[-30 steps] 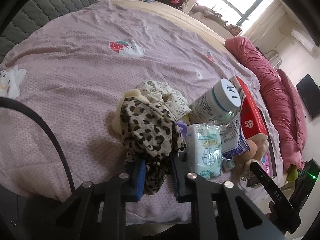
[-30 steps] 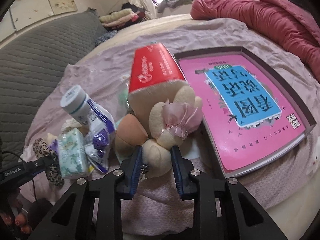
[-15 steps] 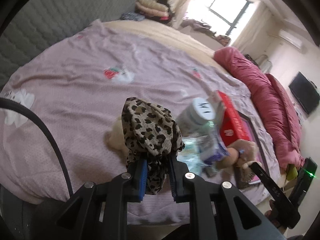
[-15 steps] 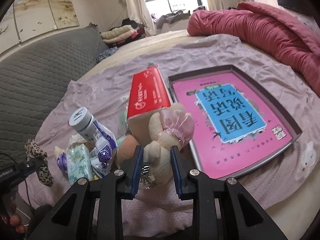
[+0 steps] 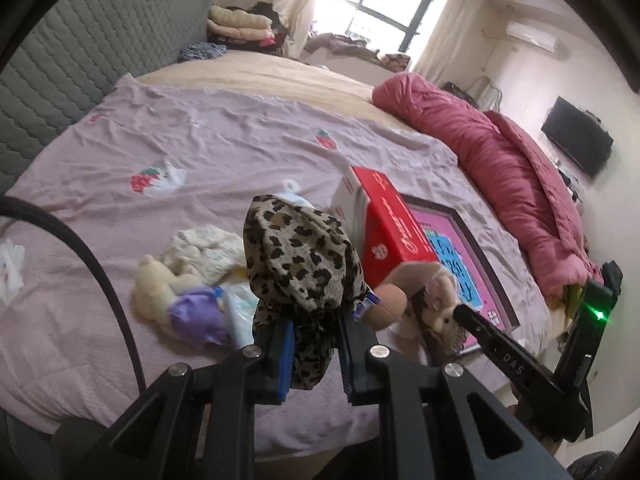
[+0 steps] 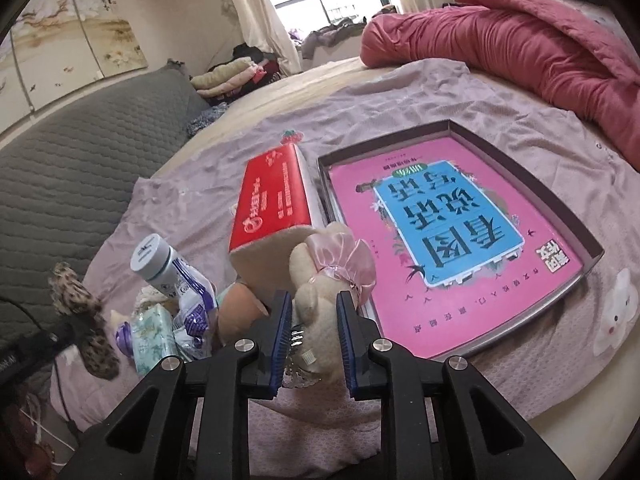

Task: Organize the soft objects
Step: 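Lift and carry the cloth and doll toward the pink book tray with both tools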

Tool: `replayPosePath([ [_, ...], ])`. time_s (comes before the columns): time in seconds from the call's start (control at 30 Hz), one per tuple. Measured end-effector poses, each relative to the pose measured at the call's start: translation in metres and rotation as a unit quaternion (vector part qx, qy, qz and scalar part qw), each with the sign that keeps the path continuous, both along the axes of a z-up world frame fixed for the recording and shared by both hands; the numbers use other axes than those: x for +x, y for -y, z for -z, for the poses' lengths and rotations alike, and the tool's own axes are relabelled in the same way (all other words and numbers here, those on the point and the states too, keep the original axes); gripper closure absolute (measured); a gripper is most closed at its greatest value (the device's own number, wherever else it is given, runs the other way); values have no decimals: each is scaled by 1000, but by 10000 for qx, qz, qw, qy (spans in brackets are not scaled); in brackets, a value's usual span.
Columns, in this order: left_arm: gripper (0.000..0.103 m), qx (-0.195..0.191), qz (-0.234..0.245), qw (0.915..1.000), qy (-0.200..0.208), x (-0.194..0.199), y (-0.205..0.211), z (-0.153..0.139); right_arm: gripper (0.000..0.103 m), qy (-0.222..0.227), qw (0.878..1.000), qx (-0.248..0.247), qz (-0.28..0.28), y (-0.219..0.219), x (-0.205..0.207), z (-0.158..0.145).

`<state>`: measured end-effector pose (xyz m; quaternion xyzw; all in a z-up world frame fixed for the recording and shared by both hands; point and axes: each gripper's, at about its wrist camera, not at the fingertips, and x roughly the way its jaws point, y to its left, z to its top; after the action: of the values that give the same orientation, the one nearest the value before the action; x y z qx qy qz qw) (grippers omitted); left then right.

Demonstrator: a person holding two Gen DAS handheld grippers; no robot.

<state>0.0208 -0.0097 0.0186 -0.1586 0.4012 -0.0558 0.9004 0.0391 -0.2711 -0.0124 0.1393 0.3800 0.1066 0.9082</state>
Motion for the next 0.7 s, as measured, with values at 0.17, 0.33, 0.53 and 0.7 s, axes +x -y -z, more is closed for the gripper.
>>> replayPosePath([
  [0.17,83,44,330,9994,-66,11,25,1,84,76,9999,44,99,11,-2,-5],
  [0.33,83,46,690,9976,-47,25,61,-1,91,82,9989,81,454,36,2,-7],
  [0.53,83,65,1046,9945,-86,40,102,0,92,-128,9964,263,791,62,10,4],
  [0.7,83,123,1229,9922,-143,46,124,5,92,-243,9951,309,906,72,14,10],
])
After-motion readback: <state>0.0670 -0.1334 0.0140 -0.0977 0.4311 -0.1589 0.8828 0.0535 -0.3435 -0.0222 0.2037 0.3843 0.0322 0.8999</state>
